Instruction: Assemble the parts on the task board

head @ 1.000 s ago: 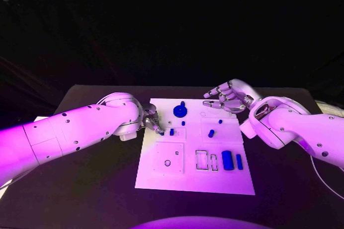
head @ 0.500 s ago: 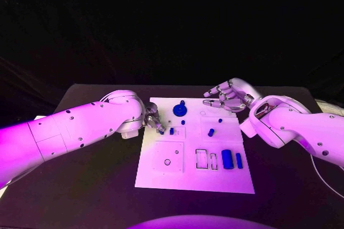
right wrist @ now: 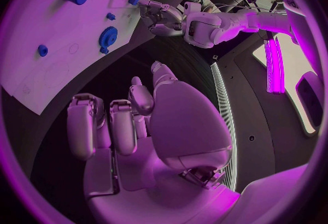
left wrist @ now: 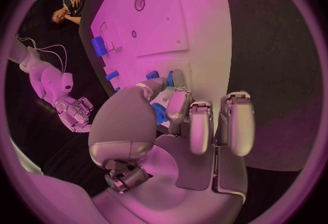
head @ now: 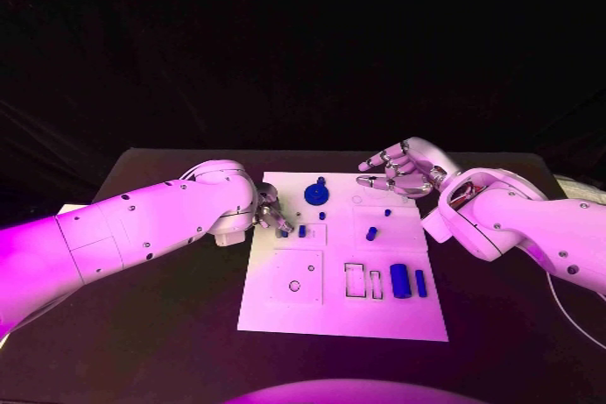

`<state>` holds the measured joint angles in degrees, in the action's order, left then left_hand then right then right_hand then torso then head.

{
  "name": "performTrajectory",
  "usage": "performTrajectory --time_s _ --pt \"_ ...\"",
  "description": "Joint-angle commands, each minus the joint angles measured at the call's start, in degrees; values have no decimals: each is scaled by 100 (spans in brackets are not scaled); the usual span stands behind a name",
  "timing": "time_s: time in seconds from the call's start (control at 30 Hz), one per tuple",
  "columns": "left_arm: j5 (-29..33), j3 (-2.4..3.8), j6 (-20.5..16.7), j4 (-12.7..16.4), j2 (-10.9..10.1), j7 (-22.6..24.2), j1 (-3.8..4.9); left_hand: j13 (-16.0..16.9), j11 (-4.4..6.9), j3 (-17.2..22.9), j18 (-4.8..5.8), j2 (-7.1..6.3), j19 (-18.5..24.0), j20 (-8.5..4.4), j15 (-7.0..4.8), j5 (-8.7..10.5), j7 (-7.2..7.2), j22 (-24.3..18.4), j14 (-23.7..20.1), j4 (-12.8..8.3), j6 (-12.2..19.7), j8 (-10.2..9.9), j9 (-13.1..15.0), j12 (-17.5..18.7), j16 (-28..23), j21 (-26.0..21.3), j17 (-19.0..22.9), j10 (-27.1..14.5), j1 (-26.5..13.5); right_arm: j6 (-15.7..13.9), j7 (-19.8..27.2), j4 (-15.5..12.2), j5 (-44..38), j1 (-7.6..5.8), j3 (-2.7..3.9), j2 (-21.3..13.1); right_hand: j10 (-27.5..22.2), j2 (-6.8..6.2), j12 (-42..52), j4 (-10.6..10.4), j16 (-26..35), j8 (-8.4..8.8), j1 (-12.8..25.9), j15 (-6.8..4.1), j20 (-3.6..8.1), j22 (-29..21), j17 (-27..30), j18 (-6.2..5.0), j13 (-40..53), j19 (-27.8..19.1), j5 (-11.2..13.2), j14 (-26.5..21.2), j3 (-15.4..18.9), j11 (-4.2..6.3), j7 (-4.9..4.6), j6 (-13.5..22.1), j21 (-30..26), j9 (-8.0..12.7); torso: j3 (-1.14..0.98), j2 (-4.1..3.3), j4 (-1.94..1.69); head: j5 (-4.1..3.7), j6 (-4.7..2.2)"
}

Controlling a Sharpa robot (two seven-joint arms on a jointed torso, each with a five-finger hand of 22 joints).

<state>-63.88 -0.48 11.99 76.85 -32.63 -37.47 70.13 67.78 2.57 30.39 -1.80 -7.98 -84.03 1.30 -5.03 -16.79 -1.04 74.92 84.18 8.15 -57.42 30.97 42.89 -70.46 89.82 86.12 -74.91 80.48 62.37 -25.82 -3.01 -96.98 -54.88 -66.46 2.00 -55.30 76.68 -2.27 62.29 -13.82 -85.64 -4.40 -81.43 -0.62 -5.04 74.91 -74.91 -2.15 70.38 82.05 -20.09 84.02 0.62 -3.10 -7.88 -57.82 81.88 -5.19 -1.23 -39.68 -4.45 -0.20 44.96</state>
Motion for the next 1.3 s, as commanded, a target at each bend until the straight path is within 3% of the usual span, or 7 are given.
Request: performTrajectory --time_s 0.03,0.43,0.8,1.17,1.23,1.3 --pt "45 -21 162 -39 26 -125 -28 8 9 -40 59 6 -357 -31 -42 16 -9 1124 582 10 -32 -38 -7 -20 18 25 -1509 44 -55 55 21 -13 -27 4 0 -1 -11 38 -9 9 36 2 21 -58 6 45 -834 -118 -8 -53 -33 424 28 16 -12 -34 -35 -7 0 -1 2 -9 6" --pt "44 -21 126 -83 29 -125 -28 69 14 -362 66 -39 -371 -39 -47 22 -2 1147 582 206 -96 -54 -17 -63 18 40 -1509 68 -312 55 20 -12 -25 4 0 -7 -16 38 -19 11 40 4 17 -59 8 38 -830 -119 -17 -56 -34 424 31 16 -12 -34 -41 -8 -2 4 -3 -16 -1" --pt "44 -17 12 18 -79 -124 -29 141 13 -1199 73 -135 -389 -43 -50 45 -1 1176 582 563 -177 -67 -19 -109 18 58 -1509 99 -593 58 21 -1 -25 4 0 -8 -16 38 -19 11 40 4 17 -59 8 38 -830 -119 -17 -56 -34 424 31 16 -12 -34 -41 -8 3 4 -5 -18 -8" --pt "59 7 -258 245 -269 -54 -28 184 26 -1792 78 -1 -400 -53 -61 59 15 1195 582 803 -200 -79 -14 -129 18 69 -1509 118 -526 61 26 16 -24 5 0 0 -16 38 -19 11 40 4 17 -59 8 38 -830 -119 -17 -56 -34 424 31 16 -12 -34 -41 -8 3 6 -5 -11 -19" --pt "108 15 -349 304 -310 15 -28 186 27 -1884 77 38 -399 -54 -62 104 16 1194 582 832 -202 -81 -14 -127 18 66 -1509 120 -533 62 27 20 -23 6 -1 1 -16 38 -19 11 40 4 17 -59 8 38 -830 -119 -17 -56 -34 424 31 16 -12 -34 -41 -8 4 8 -6 -12 -24" --pt "196 21 -487 357 -351 111 -28 180 28 -2031 75 116 -396 -54 -63 266 15 1189 582 845 -201 -87 -15 -115 18 58 -1509 116 -568 63 28 23 -22 7 -1 2 -16 38 -19 11 40 4 17 -59 8 38 -830 -119 -17 -56 -34 424 31 16 -12 -34 -41 -8 2 6 -6 -15 -29"
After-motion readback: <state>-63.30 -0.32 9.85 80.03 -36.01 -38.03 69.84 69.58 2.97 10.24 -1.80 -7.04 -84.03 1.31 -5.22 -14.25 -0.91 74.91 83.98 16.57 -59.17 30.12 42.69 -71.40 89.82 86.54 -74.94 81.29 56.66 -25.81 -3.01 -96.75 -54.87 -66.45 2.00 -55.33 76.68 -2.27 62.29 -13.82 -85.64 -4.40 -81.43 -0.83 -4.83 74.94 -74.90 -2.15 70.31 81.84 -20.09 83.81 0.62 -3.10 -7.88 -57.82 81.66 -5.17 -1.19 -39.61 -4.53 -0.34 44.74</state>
